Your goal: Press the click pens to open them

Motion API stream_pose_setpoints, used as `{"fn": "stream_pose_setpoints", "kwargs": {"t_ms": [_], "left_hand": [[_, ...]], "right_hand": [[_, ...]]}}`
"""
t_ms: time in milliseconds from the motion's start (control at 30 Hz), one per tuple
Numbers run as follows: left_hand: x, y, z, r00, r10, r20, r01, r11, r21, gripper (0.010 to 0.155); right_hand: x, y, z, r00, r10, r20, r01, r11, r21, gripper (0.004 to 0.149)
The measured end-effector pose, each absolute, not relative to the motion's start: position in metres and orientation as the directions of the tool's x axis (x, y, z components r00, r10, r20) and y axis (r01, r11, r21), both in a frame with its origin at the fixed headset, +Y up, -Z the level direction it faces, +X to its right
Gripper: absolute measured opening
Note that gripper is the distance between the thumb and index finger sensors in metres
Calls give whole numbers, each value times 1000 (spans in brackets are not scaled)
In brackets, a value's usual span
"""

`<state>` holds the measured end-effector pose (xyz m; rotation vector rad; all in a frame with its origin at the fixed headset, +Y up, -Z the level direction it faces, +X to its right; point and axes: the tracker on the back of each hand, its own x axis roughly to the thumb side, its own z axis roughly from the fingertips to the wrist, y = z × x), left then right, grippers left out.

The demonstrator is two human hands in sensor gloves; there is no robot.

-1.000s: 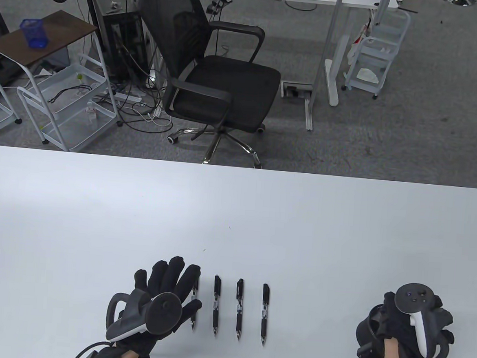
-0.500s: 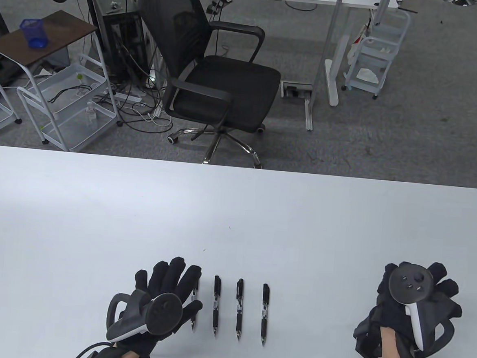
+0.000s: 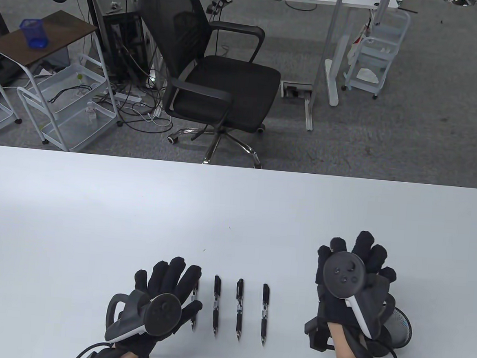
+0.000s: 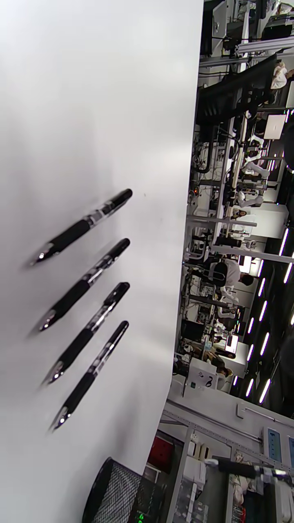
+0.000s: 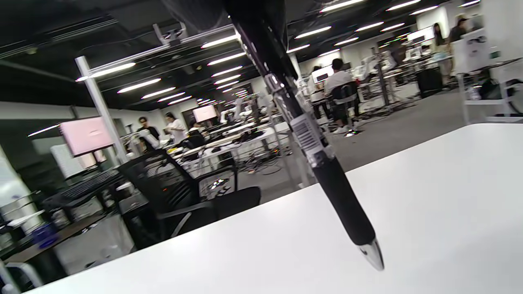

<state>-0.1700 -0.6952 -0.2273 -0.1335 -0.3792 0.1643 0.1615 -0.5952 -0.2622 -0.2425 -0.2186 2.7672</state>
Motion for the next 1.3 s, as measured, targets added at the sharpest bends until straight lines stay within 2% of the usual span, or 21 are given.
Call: {"fn": "stream_pose_setpoints", "kwargs": {"t_ms": [133,300,500,700,833,900,1000,1133,1300], "left_hand": [[-171,-695,-227,915,189,358,-139,977,-161,69],[-172,-695,-227,913,196,358,-147,976,-160,69],[-172,-695,-227,913,197,357,-147,976,-161,69],[-172,-695,-228,916,191,353,-141,977,-162,69],[-171,-696,-228,919,181,350,-131,978,-163,69],[-171,-697,-228,920,178,349,-126,978,-164,68],[-170,-700,-230,924,168,345,-114,978,-173,68],[-169,-703,-232,926,162,340,-103,977,-185,68],[-167,-705,-232,928,149,341,-88,978,-187,69]], "right_hand": [[140,-601,-262,-902,426,-66,-414,-899,-145,52],[127,-611,-265,-801,598,0,-596,-798,-85,52],[130,-634,-271,-545,837,51,-838,-544,-36,52],[139,-673,-277,-151,987,54,-988,-152,16,52],[143,-703,-283,166,986,30,-985,164,51,52],[143,-716,-286,266,964,-7,-961,266,73,52],[144,-733,-289,346,935,-72,-931,352,97,52],[150,-747,-286,428,887,-170,-900,435,4,53],[159,-760,-283,461,852,-247,-885,461,-64,70]]}}
